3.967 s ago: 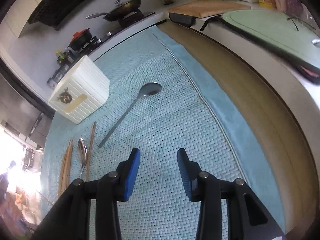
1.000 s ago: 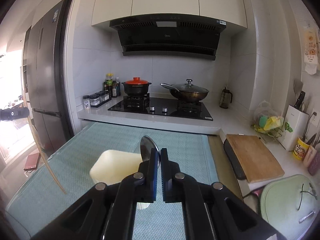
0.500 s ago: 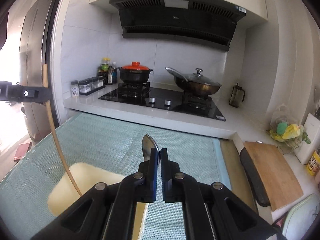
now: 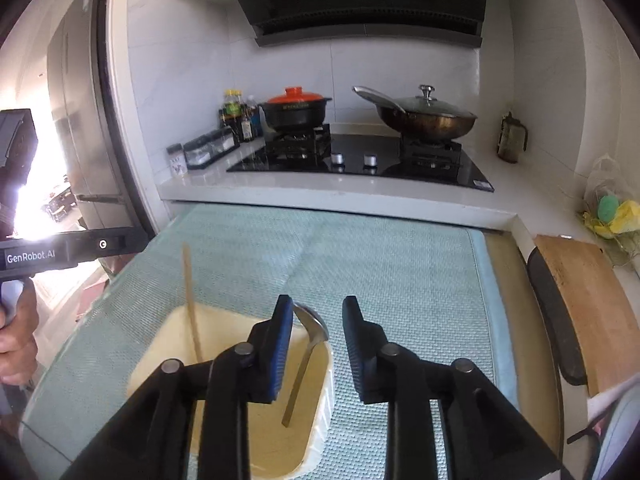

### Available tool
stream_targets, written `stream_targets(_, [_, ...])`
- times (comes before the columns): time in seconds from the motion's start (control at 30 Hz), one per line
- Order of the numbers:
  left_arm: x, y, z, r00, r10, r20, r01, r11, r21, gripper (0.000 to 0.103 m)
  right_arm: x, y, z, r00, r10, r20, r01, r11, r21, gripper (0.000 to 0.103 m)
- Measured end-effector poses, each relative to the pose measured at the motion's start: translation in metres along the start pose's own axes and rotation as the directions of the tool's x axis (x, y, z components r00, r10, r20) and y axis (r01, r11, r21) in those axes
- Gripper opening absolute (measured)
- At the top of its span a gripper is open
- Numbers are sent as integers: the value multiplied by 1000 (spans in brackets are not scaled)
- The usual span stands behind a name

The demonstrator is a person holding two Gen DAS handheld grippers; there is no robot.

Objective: Organize utensils
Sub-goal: 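Open the right gripper to drop the spoon while the left releases the chopstick into the holder, then move the right gripper to the chopstick beside the spoon while the left approaches the chopstick bundle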

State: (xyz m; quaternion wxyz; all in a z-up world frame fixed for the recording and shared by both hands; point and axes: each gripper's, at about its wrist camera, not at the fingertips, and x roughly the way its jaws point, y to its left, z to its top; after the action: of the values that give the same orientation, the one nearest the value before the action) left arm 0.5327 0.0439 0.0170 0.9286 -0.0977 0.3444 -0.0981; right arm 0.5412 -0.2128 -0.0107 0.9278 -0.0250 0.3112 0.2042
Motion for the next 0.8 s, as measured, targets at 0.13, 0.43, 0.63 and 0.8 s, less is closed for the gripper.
stream_targets(0.13, [-93,-2,2,992,-9,125,3,999,53,74,-76,10,23,996,19,91,-16,999,-30,48])
stream_targets(0.43, [-249,-14,-103,960,34,277,-90,977,193,101,-229,39,-31,979,67,193,-58,997,-53,65])
stream_targets(0.63, [-245,-11,-208,994,62,89,-77,982,172,101,-262,54,-130,989,43,141,-45,999,8,66])
stream_targets(0.8, [-225,-20,-295,992,117,-34,-111,983,147,101,-264,72,-224,997,-28,78,19,993,113,66])
